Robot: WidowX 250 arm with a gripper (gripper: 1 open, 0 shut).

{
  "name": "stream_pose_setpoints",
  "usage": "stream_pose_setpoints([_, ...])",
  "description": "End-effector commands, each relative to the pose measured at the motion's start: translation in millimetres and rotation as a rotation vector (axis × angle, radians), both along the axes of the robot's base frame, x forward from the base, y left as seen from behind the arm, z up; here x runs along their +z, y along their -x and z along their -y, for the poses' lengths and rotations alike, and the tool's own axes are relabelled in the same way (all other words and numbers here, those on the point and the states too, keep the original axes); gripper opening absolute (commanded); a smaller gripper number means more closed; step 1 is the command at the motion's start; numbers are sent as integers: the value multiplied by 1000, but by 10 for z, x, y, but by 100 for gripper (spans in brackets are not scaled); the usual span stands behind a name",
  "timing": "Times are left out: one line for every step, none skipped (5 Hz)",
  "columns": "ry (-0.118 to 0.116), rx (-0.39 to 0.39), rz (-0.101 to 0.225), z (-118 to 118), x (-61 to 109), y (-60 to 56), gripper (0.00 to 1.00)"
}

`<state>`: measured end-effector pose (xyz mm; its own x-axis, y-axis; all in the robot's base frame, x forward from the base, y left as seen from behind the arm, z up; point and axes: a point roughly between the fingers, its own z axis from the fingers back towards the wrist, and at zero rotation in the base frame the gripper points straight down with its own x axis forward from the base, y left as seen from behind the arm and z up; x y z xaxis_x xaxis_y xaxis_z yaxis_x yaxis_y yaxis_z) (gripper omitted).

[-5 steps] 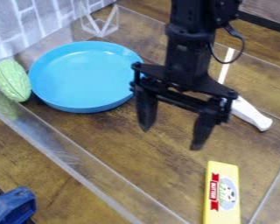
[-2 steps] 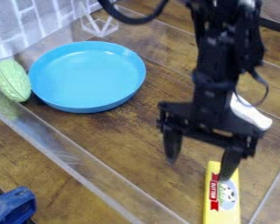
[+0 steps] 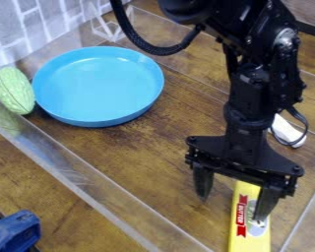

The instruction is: Put the yellow brick in the blue tray

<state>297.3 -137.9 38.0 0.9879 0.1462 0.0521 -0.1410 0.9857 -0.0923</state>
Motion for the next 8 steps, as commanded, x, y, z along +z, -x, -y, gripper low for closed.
stream_pose_setpoints([10, -15, 30, 86, 24, -30, 100])
stream_pose_setpoints([10, -3, 33, 105, -7, -46, 100])
stream_pose_setpoints([9, 4, 36, 113, -43, -65, 100])
stream_pose_setpoints([16, 6, 41, 120, -58, -87, 100])
stream_pose_setpoints([22, 8, 46, 123, -73, -108, 100])
stream_pose_setpoints([26, 12, 50, 122, -92, -127, 100])
stream_pose_setpoints([30, 16, 52, 118, -108, -143, 100])
stream_pose_setpoints([35, 20, 53, 112, -116, -150, 100])
